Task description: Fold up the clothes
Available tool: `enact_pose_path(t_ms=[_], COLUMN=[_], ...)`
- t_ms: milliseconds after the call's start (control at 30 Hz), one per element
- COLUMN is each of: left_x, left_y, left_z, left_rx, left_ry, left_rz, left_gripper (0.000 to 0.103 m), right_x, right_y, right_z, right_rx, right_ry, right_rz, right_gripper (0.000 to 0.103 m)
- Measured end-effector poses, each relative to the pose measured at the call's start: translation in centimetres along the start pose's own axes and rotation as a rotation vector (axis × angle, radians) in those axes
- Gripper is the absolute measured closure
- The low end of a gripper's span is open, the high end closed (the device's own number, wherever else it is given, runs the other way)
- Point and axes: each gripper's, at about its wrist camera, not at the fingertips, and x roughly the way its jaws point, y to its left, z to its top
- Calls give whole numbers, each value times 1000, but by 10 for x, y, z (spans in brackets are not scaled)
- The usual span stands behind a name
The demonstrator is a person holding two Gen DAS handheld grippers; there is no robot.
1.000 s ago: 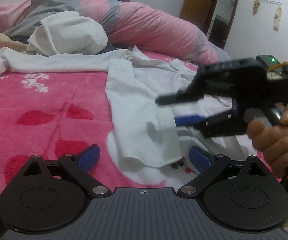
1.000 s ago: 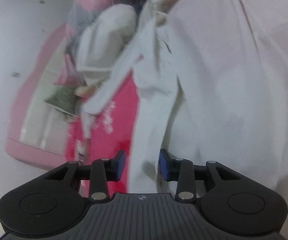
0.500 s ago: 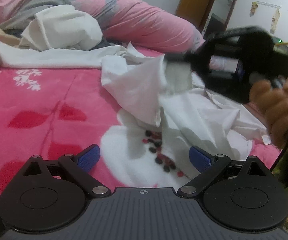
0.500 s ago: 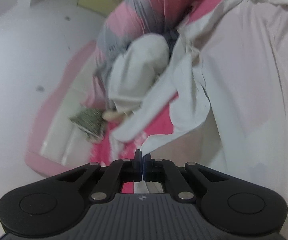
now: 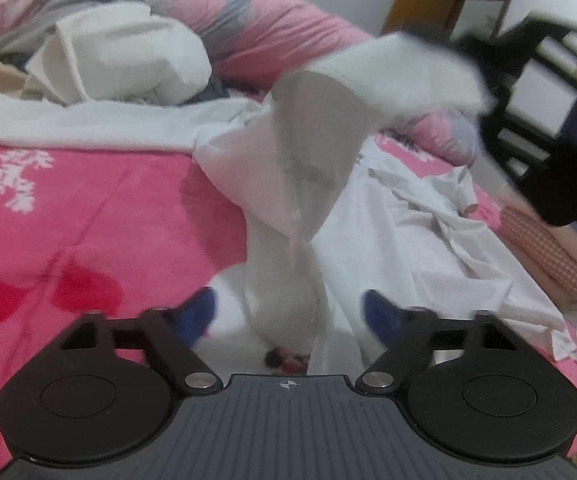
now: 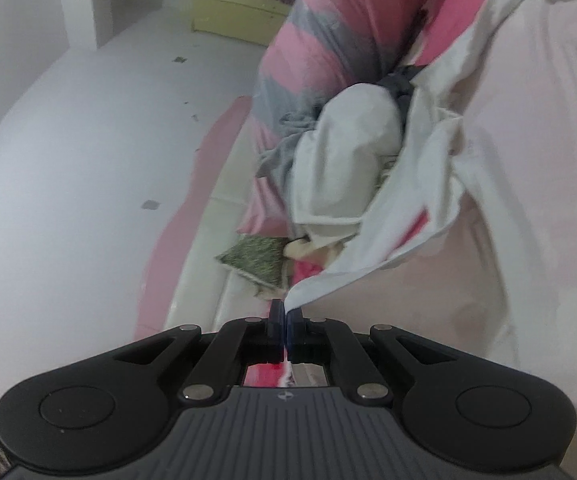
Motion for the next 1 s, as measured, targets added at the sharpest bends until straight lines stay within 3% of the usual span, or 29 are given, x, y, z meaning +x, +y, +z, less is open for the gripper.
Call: enact_pose_path(t_ms=[233,300,400,600,767,1000], left_x=[8,7,4,-51,-101,-103], left_y=[20,26,34,52,67,82], left_z=[11,13,15,20,19,-8], left_rx=[-168,-187,-231,-260,-188,-132], left_ry=[-48,-57,-80,-197,-271,-172], left_rz=[-1,4,30,160,271,310], left_gripper=[70,90,102,103,103,103], right_x=[-7,-10,-11,-9,2,20], right_y=[14,18,20,24,24,-3], right_z=[17,18,17,6,-15,-51], right_rx=[-21,-32,-46,-62,-113,-127], right_ry=[-19,-25,-33,-9,55,153], right_rz=[44,43,11,-30,-109,-276], right_gripper=[103,103,103,103,103,103])
